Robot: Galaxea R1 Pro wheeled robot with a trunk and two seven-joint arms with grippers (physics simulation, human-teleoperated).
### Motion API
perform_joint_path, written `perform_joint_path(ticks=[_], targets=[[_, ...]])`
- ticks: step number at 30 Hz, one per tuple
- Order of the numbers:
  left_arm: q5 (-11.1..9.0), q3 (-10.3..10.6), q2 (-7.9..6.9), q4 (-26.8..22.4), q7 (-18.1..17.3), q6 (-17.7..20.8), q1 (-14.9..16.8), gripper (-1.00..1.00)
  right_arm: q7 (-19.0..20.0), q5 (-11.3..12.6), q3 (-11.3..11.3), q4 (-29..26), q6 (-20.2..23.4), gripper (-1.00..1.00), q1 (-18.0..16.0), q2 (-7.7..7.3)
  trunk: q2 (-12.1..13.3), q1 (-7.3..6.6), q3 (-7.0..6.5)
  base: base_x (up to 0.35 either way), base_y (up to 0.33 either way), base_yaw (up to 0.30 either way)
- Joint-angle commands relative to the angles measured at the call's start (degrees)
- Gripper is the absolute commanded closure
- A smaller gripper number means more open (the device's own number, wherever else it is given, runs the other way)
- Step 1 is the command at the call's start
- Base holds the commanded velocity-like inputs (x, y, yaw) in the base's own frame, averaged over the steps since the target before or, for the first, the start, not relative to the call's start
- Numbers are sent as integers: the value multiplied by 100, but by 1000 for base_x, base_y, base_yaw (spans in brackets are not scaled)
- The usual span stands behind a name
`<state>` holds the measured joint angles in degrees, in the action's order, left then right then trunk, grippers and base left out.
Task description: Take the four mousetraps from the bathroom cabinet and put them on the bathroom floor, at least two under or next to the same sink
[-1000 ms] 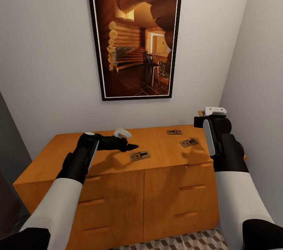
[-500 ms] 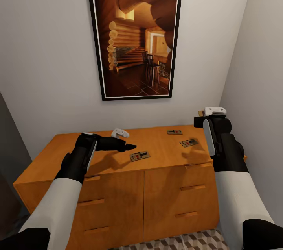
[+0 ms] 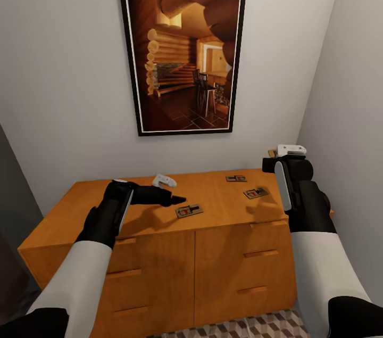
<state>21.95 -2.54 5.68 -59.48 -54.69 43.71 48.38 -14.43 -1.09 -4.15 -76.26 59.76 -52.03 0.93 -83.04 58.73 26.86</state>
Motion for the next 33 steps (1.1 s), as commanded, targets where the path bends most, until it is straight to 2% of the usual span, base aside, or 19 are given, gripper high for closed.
perform_joint_path(ticks=[1,5,10,12,18,33], targets=[[56,2,9,-4,-60,28,5,-100,2,-5,-7,-4,24,100,-6,4,-4,0,7,0,0,0],[64,221,5,-12,-65,-13,5,-100,2,-5,-7,-3,24,100,-6,4,-4,0,7,0,0,0],[29,661,-13,-41,-68,-59,5,-100,2,-5,-7,-3,24,100,-6,4,-4,0,7,0,0,0],[19,739,-18,-46,-70,-64,5,-100,2,-5,-7,-1,24,100,-7,4,-4,0,7,0,0,0],[6,822,-29,-29,-76,-67,5,-100,2,-5,-7,4,24,100,-4,4,-4,0,7,0,0,-3],[-8,836,-45,-9,-67,-64,5,-100,2,-128,-7,6,24,100,-5,4,-4,0,7,0,0,-65]])
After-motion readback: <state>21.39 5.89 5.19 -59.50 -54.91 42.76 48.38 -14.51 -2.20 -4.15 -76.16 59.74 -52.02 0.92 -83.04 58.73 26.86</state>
